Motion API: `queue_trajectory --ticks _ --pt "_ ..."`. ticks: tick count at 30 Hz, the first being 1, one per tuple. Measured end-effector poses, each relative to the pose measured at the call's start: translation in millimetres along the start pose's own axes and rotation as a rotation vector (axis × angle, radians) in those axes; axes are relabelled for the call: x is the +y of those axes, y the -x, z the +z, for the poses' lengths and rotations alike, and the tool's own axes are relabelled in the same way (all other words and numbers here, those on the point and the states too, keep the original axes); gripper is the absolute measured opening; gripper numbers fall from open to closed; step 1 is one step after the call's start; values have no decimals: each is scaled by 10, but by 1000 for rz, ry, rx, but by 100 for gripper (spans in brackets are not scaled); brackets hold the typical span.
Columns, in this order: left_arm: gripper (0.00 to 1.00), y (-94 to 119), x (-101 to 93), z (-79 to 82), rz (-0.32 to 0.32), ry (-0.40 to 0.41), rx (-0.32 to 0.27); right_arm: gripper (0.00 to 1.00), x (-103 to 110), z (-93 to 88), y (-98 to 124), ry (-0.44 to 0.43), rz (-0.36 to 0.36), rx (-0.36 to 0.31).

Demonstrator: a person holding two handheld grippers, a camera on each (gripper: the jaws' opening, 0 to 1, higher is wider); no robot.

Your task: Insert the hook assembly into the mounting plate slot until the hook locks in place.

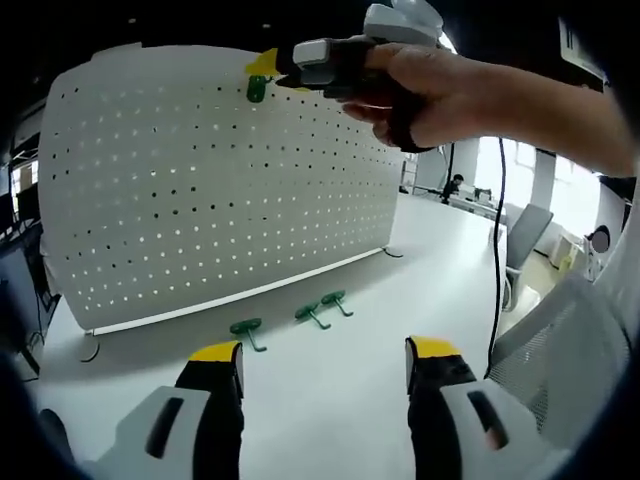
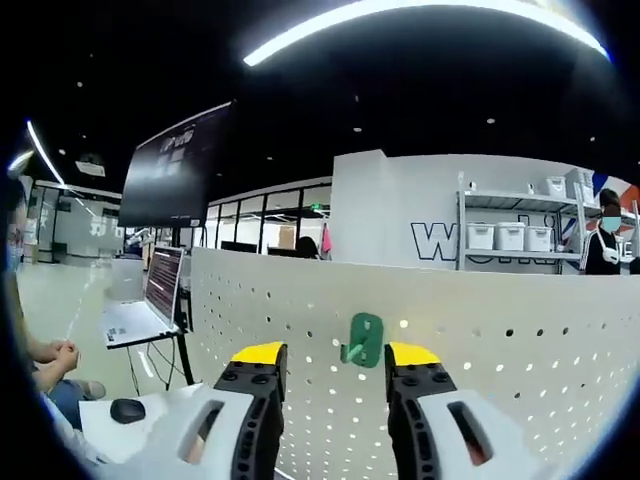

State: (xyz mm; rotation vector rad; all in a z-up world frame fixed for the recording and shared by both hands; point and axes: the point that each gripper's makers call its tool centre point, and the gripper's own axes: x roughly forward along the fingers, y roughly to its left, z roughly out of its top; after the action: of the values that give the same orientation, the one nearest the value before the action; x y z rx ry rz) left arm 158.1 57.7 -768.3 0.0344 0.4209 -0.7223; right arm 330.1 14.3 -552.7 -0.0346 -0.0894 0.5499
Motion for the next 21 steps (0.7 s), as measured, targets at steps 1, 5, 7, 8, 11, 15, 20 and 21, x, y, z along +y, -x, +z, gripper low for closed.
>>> queue_trajectory --ticks 1,5,7,8,11,15,20,21 --pt "68 0 14 -2 2 3 1 40 6 -4 17 20 9 1" --pt "69 12 50 3 11 10 -2 41 22 -68 96 18 48 1" --pt "70 17 60 16 13 12 -8 42 35 -87 135 20 63 -4" --pt "70 19 62 23 14 12 -11 43 36 -90 139 17 64 -5" --pt "70 13 60 16 13 10 -9 43 50 -125 158 19 72 7" --pt "70 12 62 15 13 11 -10 43 45 -134 209 23 76 7" --pt "70 11 65 14 12 8 -10 45 2 -204 362 14 80 15" --pt "70 8 65 17 11 7 -10 45 -4 -232 400 16 83 22"
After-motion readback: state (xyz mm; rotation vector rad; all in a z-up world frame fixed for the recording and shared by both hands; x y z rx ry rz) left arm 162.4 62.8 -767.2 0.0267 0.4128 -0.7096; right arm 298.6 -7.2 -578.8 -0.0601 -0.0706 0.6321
